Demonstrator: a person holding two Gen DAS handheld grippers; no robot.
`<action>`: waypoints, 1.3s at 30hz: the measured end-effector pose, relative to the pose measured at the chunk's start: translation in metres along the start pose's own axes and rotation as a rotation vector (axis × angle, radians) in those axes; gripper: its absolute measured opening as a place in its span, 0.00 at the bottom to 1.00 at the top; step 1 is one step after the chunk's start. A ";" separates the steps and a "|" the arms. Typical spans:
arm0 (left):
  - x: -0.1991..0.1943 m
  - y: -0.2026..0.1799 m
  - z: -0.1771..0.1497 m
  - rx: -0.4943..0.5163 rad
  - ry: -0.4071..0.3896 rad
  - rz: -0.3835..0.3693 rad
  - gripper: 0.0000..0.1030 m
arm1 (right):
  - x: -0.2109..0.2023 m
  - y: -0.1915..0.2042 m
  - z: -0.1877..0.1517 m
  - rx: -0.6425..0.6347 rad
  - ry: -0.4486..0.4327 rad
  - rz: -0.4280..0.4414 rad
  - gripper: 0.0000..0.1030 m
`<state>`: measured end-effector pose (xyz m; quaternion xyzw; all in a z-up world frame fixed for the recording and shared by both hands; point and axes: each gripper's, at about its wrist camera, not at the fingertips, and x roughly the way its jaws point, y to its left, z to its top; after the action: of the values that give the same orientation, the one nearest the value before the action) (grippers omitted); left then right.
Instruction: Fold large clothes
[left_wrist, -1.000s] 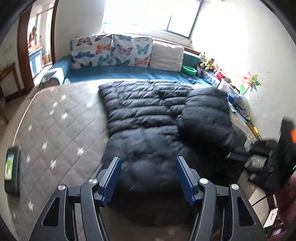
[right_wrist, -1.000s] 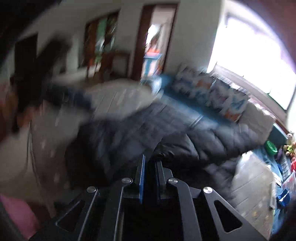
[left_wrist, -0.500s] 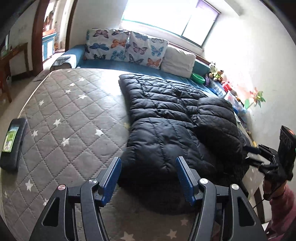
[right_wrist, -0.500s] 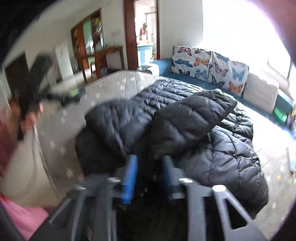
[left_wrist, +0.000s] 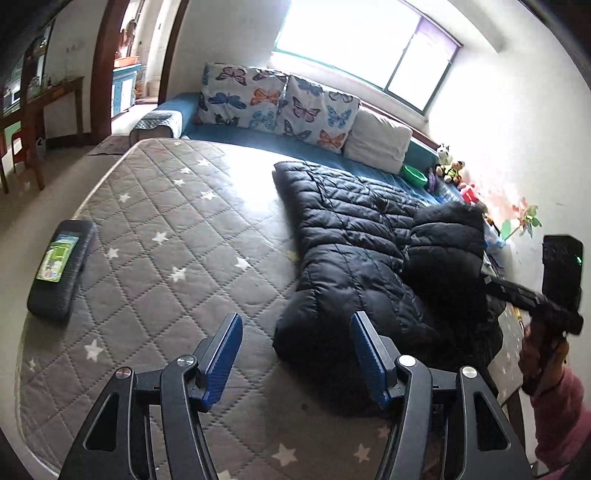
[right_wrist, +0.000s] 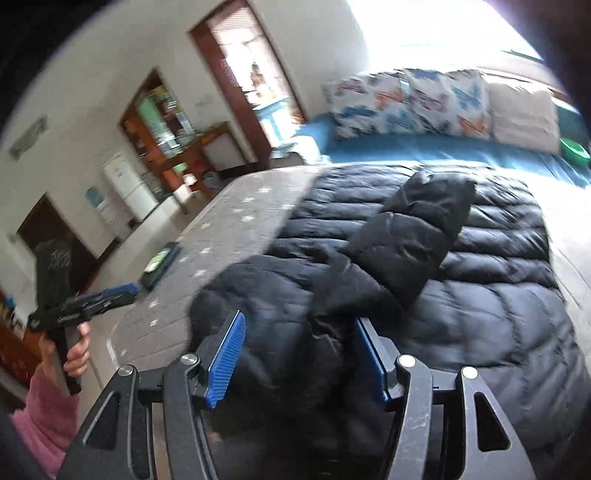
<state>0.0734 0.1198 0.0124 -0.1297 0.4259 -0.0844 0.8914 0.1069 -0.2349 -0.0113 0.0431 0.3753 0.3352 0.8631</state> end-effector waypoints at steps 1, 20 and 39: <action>-0.004 0.001 0.000 -0.003 -0.007 0.001 0.63 | 0.002 0.014 -0.001 -0.044 0.008 0.030 0.63; 0.035 -0.130 0.043 0.245 0.013 -0.188 0.63 | -0.058 -0.058 -0.006 -0.002 0.027 -0.311 0.63; 0.167 -0.132 -0.002 0.283 0.178 -0.186 0.63 | -0.045 -0.166 -0.073 0.221 0.035 -0.361 0.65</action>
<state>0.1708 -0.0493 -0.0716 -0.0341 0.4731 -0.2367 0.8479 0.1264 -0.4032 -0.0898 0.0638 0.4265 0.1327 0.8924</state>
